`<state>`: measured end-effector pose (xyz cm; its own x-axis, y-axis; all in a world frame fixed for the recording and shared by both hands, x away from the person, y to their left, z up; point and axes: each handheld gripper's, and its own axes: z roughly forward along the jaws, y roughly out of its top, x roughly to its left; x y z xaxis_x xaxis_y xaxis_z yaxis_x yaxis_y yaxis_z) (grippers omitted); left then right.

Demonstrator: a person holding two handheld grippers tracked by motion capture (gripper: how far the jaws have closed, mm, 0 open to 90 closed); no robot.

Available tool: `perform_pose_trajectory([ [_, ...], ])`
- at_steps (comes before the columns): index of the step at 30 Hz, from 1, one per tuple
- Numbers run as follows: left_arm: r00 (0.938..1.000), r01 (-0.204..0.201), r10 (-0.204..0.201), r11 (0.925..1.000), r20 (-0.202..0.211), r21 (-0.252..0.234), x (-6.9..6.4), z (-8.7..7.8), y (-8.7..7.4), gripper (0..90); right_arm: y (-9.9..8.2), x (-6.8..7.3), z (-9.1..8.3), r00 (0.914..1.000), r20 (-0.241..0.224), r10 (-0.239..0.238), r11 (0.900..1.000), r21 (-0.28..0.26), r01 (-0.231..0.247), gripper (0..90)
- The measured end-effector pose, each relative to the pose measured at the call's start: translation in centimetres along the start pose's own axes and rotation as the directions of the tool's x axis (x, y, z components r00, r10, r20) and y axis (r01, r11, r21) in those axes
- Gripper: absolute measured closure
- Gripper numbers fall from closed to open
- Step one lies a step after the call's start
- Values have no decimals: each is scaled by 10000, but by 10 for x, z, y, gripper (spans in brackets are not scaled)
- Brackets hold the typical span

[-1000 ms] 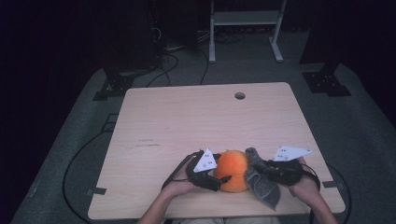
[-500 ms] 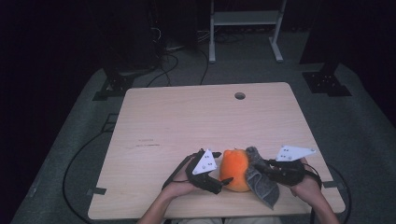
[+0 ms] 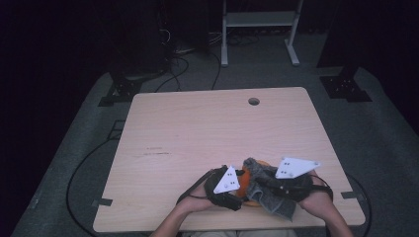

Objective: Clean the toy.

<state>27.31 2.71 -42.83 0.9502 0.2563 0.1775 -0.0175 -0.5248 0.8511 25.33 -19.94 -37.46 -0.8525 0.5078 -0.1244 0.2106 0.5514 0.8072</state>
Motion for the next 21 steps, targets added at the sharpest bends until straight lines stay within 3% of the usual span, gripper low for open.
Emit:
perform_pose_trajectory([
  [4,9987,499,-498,9988,48,-31,5,0,-6,255,-7,-5,6,9994,-121,322,9994,-133,-324,732],
  [8,9986,527,-527,9986,24,110,6,2,-7,257,-18,-15,2,9973,-122,719,9970,-281,-722,731],
  [11,9984,562,-563,9981,42,260,9,0,-9,257,-29,-25,-3,9927,166,1191,9927,-220,-1187,731],
  [14,9975,706,-705,9974,70,-160,14,-7,-6,212,-37,-28,-4,9869,288,1588,9870,-281,-1580,733],
  [17,9966,589,-640,9936,-511,-963,14,-12,-1,186,-33,-21,-1,9884,148,1510,9879,-376,-1504,733],
  [18,9968,484,-541,9944,-592,-942,13,-13,0,186,-28,-12,6,9931,-159,1164,9922,-437,-1170,731],
  [19,9972,364,-408,9968,-621,-712,12,-11,-1,186,-28,-12,6,9931,-159,1164,9922,-437,-1170,731],
  [20,9980,233,-246,9995,-589,-217,11,-9,-4,187,-25,-8,9,9945,-279,1010,9938,-440,-1021,730],
  [21,9981,150,-152,9999,-600,-42,12,-7,-6,196,-23,-5,11,9958,-314,864,9954,-400,-876,729],
])
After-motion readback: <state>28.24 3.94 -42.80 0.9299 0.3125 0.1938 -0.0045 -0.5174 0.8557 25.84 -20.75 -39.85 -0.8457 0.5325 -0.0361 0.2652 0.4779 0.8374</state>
